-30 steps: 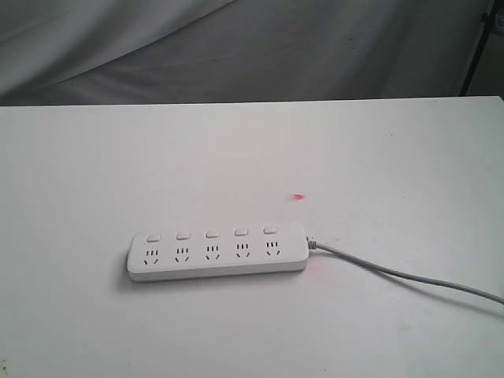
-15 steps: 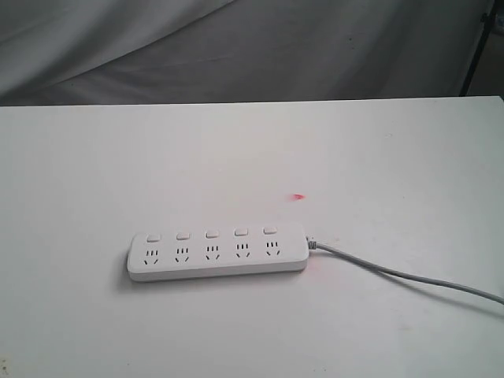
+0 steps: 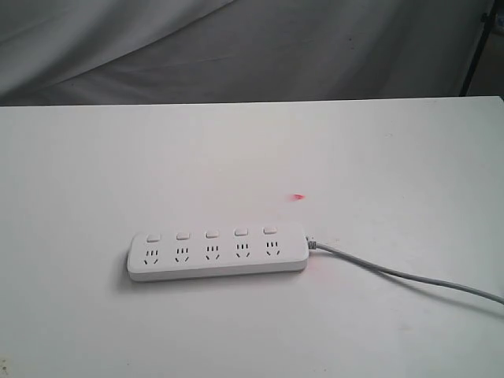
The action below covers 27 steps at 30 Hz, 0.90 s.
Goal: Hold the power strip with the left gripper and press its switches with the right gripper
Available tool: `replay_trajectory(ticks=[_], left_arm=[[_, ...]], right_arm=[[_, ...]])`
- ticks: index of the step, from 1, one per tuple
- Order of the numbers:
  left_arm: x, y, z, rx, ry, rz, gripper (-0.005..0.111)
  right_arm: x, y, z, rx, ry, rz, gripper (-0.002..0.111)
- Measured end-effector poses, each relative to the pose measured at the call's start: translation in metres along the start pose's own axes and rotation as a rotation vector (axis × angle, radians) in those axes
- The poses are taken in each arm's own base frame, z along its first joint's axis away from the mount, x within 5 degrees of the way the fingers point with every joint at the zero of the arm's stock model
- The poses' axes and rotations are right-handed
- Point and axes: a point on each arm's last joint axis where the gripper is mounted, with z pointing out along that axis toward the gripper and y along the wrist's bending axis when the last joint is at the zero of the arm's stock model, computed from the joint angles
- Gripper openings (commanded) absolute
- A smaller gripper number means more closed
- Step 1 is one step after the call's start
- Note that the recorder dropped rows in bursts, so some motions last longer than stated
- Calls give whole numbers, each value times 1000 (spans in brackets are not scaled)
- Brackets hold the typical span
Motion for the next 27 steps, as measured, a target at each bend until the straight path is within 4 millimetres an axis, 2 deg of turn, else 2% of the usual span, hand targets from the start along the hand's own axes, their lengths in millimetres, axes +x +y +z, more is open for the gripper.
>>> replay_trajectory(ticks=[5, 12, 18, 21, 27], left_arm=[[0, 0, -3, -2, 85, 0, 0], [-49, -1, -23, 5, -28, -9, 0], [-83, -3, -38, 21, -123, -34, 0], [-98, -5, -39, 41, -127, -69, 0], [-123, -7, -28, 51, -81, -92, 0]], right_arm=[[0, 0, 0, 0, 0, 0, 0], [0, 0, 0, 0, 0, 0, 0], [0, 0, 0, 0, 0, 0, 0], [0, 0, 0, 0, 0, 0, 0], [0, 0, 0, 0, 0, 0, 0]])
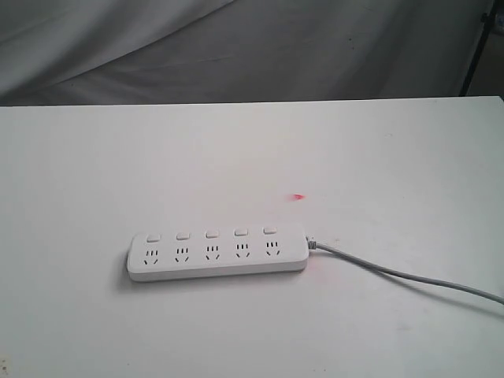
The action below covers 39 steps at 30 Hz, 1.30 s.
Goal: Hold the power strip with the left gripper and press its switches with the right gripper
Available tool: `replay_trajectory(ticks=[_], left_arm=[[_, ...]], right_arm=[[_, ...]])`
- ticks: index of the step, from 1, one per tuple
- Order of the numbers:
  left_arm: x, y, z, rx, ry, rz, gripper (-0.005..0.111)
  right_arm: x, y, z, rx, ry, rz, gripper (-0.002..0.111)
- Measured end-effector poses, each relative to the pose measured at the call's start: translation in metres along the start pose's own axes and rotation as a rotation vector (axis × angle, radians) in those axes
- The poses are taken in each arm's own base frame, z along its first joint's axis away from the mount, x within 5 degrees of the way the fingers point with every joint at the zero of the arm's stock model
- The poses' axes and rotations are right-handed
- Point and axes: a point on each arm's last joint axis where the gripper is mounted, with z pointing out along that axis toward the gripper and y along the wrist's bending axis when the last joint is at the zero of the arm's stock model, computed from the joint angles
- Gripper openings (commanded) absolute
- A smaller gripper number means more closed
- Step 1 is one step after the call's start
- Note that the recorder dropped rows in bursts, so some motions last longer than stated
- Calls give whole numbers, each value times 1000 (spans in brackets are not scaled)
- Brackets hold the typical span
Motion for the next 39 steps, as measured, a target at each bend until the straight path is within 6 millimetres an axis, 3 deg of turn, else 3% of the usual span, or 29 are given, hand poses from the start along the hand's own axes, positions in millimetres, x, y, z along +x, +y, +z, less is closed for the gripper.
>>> replay_trajectory(ticks=[14, 20, 28, 39], left_arm=[[-26, -3, 42, 0, 142, -30, 0], [-57, -16, 57, 135, 133, 211, 0], [-60, -24, 79, 234, 178, 283, 0], [-65, -41, 93, 430, 37, 313, 0]], right_arm=[[0, 0, 0, 0, 0, 0, 0], [0, 0, 0, 0, 0, 0, 0], [0, 0, 0, 0, 0, 0, 0], [0, 0, 0, 0, 0, 0, 0]])
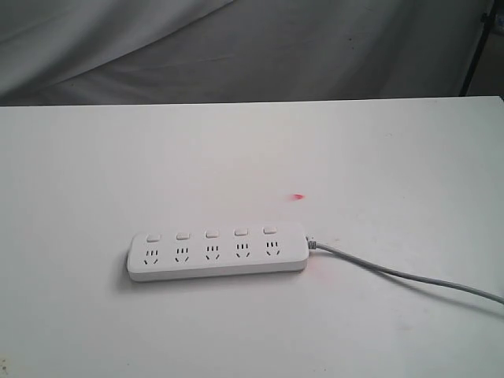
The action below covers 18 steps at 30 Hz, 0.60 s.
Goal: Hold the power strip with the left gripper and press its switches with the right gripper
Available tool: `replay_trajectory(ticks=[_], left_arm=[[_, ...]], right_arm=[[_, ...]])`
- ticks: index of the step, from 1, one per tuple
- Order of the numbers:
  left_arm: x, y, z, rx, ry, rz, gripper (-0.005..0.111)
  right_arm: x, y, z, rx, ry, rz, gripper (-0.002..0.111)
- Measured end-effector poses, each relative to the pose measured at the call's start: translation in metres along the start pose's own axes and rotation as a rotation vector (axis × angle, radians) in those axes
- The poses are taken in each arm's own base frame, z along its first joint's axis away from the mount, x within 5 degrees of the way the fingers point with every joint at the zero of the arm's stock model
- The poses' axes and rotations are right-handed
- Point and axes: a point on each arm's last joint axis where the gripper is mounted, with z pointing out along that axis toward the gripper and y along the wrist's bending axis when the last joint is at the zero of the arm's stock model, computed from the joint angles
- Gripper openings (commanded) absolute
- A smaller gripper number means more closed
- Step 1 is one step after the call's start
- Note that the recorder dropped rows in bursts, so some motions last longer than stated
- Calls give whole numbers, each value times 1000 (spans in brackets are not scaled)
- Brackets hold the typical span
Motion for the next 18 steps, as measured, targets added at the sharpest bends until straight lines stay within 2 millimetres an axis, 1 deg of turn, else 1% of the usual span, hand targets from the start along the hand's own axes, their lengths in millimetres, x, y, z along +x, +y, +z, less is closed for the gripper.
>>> replay_trajectory(ticks=[3, 8, 18], left_arm=[[3, -1, 1, 10, -7, 27, 0], [8, 0, 3, 7, 32, 53, 0], [12, 2, 3, -15, 73, 11, 0]], right_arm=[[0, 0, 0, 0, 0, 0, 0], [0, 0, 0, 0, 0, 0, 0], [0, 0, 0, 0, 0, 0, 0]])
